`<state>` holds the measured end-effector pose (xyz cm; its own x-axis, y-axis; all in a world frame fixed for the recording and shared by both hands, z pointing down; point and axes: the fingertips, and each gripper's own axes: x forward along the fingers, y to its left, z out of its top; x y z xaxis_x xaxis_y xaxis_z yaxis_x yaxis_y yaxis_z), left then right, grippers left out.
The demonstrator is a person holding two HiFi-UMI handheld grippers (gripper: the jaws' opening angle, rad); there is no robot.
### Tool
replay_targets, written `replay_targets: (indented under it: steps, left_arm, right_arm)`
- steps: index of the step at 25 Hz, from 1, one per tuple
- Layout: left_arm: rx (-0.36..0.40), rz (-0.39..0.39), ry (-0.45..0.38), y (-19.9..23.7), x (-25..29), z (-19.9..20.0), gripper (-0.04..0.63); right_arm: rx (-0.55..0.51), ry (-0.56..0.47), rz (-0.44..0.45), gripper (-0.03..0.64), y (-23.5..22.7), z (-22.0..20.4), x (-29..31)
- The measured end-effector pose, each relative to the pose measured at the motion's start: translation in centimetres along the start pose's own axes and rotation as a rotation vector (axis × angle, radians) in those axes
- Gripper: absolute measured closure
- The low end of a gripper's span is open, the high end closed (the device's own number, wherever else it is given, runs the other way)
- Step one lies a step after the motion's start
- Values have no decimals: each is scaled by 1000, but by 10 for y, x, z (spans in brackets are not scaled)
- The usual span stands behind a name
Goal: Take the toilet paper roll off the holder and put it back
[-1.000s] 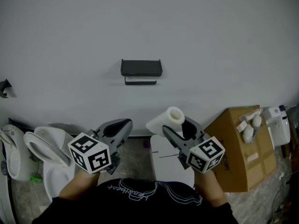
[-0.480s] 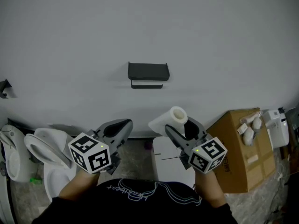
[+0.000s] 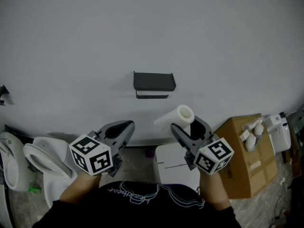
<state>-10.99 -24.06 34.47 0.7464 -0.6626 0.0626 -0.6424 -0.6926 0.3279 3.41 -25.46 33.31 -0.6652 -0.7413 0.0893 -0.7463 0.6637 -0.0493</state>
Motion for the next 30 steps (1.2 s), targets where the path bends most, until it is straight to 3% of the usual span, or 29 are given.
replay_targets:
  steps: [20,30]
  left_arm:
    - [-13,-24,15,59,19,15,590]
    - [-24,-13,-3,96,26,24,590]
  right_arm:
    - [-113,-42,-60,353,-42,59,65]
    - [-133,-18,-70,353,-64,63,114]
